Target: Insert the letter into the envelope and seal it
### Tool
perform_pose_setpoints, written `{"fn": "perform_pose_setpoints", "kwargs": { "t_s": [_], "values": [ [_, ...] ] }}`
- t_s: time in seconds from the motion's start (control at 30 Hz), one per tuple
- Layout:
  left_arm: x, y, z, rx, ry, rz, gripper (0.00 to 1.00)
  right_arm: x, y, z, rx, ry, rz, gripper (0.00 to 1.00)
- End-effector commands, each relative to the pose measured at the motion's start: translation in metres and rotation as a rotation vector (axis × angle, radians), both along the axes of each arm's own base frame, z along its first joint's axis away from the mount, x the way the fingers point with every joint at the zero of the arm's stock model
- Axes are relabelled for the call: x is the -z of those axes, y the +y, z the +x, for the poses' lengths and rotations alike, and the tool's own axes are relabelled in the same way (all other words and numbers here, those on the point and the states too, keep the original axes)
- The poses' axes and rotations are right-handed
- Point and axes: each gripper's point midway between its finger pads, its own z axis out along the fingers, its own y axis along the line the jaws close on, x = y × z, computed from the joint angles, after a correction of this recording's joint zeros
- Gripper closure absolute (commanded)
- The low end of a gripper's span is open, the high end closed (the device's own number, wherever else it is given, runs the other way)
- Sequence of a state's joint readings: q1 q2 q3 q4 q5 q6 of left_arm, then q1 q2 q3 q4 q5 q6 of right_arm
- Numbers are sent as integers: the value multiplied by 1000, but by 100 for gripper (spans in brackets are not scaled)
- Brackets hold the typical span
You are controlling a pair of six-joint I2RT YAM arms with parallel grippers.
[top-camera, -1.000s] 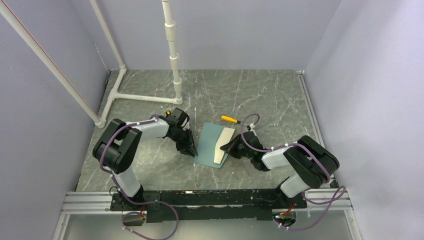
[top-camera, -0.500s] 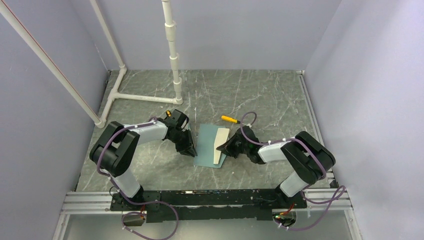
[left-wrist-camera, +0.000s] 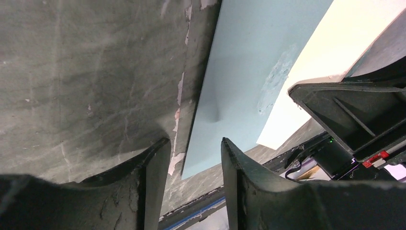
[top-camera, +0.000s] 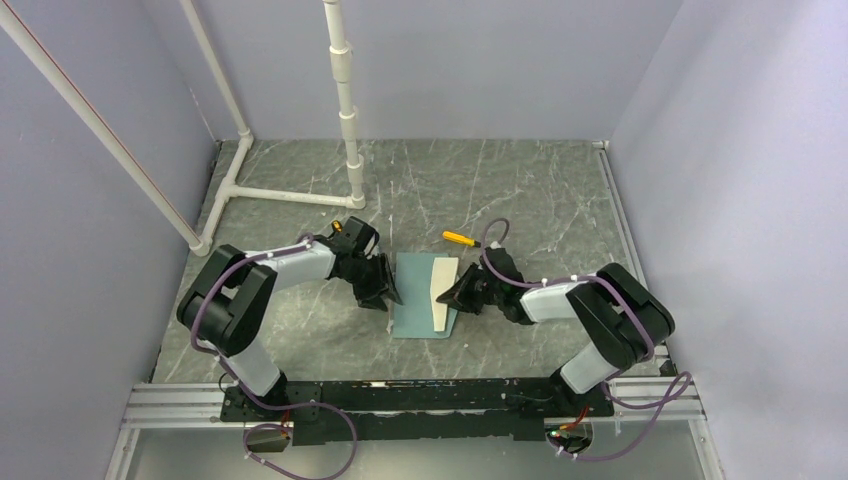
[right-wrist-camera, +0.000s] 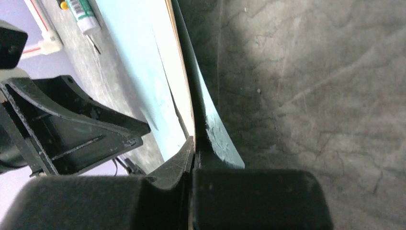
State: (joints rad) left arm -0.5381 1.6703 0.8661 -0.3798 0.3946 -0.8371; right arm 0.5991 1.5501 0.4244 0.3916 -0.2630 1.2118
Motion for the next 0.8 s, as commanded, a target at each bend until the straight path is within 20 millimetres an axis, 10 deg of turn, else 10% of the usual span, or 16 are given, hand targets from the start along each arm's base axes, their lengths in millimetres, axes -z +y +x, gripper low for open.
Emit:
{"fn": "perform_pose_setpoints", "kwargs": {
  "t_s": [0.0, 0.53, 0.77],
  "values": [
    [17, 17, 8, -39, -34, 104, 51, 5, 5, -9, -156, -12, 1, 100],
    [58, 47, 0, -128, 104, 341, 93, 18, -21, -14, 52, 198, -116, 100],
    [73, 60, -3, -141, 102, 440, 95, 14, -24, -10, 86, 180, -116, 100]
  ]
}}
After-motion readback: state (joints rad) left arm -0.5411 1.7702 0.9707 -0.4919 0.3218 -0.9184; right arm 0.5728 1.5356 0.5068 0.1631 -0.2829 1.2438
